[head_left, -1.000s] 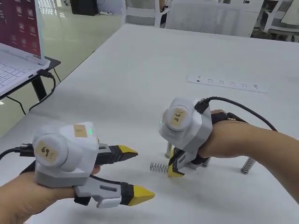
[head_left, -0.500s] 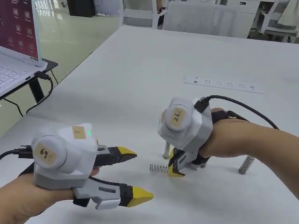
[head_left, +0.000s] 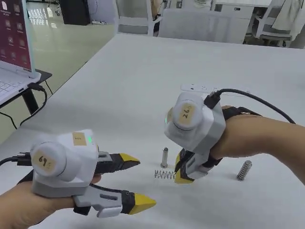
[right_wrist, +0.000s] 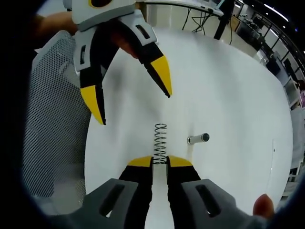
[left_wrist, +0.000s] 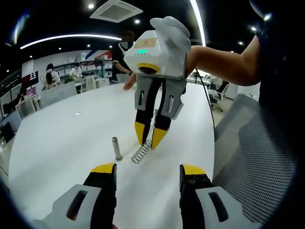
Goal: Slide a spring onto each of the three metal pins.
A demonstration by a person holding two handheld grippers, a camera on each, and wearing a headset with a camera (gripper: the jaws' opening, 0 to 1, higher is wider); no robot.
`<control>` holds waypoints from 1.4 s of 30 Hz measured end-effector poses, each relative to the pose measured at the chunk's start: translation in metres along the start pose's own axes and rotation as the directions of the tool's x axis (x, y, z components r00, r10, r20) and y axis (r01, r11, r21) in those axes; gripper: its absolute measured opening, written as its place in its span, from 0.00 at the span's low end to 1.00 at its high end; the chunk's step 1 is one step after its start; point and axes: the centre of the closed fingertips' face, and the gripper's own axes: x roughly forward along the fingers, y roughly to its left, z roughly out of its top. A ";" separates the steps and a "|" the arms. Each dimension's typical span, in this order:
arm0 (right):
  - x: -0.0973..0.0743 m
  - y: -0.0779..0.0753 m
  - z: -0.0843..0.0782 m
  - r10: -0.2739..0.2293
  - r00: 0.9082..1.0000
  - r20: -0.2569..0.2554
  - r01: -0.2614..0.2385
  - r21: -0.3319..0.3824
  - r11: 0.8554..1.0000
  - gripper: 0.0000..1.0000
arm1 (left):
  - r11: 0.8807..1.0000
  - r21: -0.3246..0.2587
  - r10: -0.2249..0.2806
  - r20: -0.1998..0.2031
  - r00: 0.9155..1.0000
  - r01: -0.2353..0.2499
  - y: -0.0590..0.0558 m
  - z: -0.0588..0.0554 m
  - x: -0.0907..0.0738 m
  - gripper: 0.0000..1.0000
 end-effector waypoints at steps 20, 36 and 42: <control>-0.037 0.017 0.005 -0.016 1.000 0.024 0.017 -0.022 1.000 0.08 | 0.997 0.064 -0.045 0.025 0.999 0.044 -0.009 0.025 0.006 0.39; -0.047 0.026 0.008 -0.016 1.000 0.020 0.016 -0.035 0.999 0.08 | 0.989 0.116 -0.094 0.048 0.994 0.088 -0.021 0.039 0.010 0.24; -0.048 0.028 0.012 -0.015 1.000 0.023 0.016 -0.045 0.999 0.08 | 0.988 0.119 -0.103 0.054 0.993 0.096 -0.023 0.040 0.010 0.21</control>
